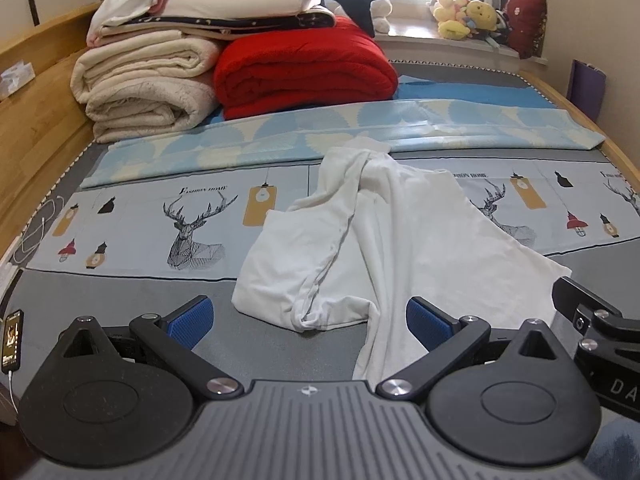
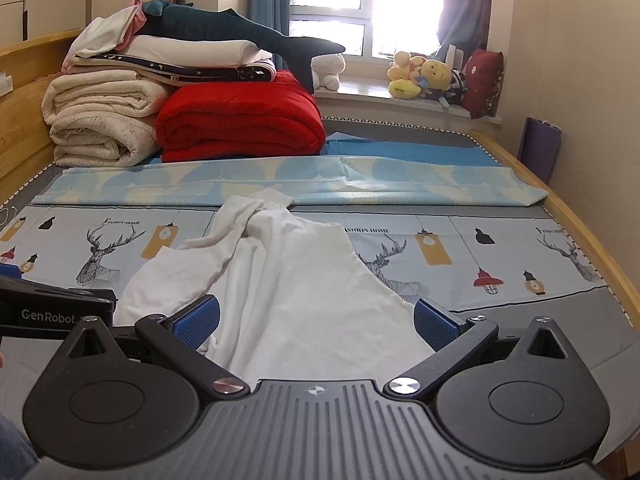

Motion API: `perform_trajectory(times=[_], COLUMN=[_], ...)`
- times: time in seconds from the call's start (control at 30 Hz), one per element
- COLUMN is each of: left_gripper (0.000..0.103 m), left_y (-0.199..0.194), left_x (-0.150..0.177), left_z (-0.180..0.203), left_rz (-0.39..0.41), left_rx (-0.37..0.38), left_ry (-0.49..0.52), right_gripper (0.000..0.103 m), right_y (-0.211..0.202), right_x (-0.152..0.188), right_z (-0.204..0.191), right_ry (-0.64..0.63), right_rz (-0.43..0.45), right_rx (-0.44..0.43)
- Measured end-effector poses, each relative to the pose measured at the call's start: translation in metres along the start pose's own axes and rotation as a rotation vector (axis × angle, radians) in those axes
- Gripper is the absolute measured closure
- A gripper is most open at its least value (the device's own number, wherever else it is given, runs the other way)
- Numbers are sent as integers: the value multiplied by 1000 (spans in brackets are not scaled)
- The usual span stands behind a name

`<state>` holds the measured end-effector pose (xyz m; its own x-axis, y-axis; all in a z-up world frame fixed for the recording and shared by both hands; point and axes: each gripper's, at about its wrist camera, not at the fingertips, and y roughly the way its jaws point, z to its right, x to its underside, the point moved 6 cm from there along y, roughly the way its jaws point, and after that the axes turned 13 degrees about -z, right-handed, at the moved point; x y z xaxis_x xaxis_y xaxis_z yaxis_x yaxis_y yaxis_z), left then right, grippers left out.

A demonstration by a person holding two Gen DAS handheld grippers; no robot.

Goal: Fold small clothes

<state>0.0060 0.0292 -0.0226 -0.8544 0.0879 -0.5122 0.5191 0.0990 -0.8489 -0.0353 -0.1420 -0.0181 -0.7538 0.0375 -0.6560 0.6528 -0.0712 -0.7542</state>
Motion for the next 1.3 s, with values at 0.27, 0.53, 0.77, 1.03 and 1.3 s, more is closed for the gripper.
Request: perform_trajectory(times=[0.27,0.53,0.77,1.03,1.3], left_gripper=[0,0,0,0,1], left_y=[-2,17,63,154,214], left_x=[3,13,35,111,154], left_z=[0,0,5,22,42], left_rz=[-2,-46,-147,-350,-481], left_rx=[6,17,61,124,152], left_ry=[-3,-1,-18,-24,-21], right_gripper=[1,1,1,1,12], right_y=[-6,7,32,117,231], right_x=[2,9,17,44,66], right_z=[1,5,11,76,156], right_ry=[2,28,28,210,454], right_rz=[8,-38,-85,-230,-389], right_rx=[-3,0,-10,20,100])
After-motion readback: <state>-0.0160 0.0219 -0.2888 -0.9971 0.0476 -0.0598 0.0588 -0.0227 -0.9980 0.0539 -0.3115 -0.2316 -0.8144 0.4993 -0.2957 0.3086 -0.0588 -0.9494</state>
